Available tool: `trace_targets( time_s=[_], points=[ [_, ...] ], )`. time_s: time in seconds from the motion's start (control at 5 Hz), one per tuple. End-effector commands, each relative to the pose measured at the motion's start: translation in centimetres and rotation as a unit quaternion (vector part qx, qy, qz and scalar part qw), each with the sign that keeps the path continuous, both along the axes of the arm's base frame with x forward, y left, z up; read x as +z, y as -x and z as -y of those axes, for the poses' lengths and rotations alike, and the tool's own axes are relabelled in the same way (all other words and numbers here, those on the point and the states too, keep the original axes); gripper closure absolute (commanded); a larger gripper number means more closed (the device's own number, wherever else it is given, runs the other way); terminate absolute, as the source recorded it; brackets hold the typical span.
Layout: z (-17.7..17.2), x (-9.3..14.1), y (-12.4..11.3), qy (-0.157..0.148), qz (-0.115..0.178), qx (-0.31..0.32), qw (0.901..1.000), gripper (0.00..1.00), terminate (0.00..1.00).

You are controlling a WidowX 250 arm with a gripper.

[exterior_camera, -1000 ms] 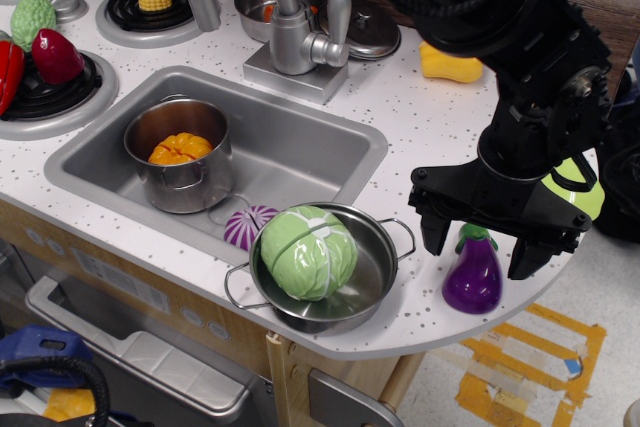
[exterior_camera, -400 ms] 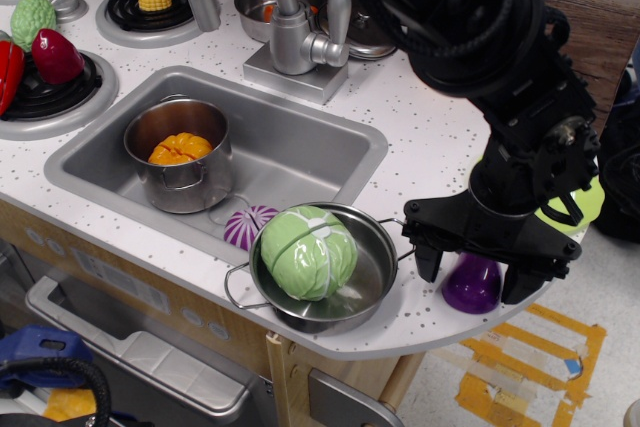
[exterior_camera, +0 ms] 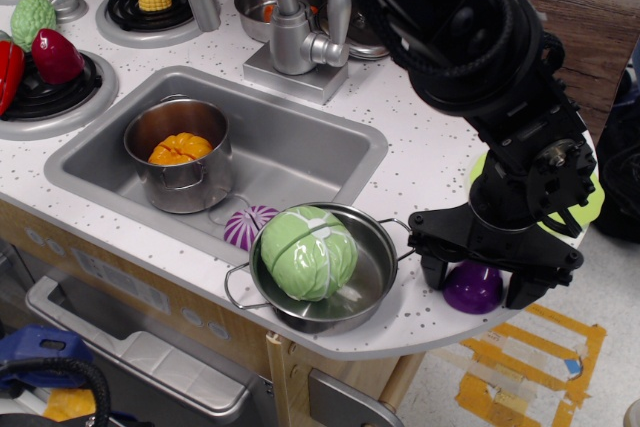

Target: Put eggplant on plate

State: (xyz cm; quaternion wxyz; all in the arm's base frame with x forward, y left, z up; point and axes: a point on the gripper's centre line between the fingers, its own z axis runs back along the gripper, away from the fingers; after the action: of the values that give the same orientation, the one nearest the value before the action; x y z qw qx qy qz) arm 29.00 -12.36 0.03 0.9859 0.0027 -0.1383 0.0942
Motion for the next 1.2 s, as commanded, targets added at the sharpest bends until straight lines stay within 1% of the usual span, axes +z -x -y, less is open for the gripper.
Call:
trace_targets(
  time_s=[0.0, 0.2, 0.4, 0.6, 0.8, 1.0],
  points=[
    [0.0, 0.0, -0.4, 0.016, 0.011, 0.013, 0.9997, 1.00, 0.00],
    [0.3, 1.3, -0.8, 0.008, 0.007, 0.013, 0.9998, 1.00, 0.00],
    [0.9, 4.0, -1.9, -0.006, 0.006, 0.024, 0.9997, 1.00, 0.00],
    [1.0, 6.0, -4.0, 0.002, 0.010, 0.018, 0.9998, 1.00, 0.00],
    [0.7, 7.0, -5.4, -0.010, 0.013, -0.005, 0.9999, 1.00, 0.00],
    [0.2, 6.4, -7.1, -0.009, 0.032, -0.037, 0.9988, 1.00, 0.00]
  ],
)
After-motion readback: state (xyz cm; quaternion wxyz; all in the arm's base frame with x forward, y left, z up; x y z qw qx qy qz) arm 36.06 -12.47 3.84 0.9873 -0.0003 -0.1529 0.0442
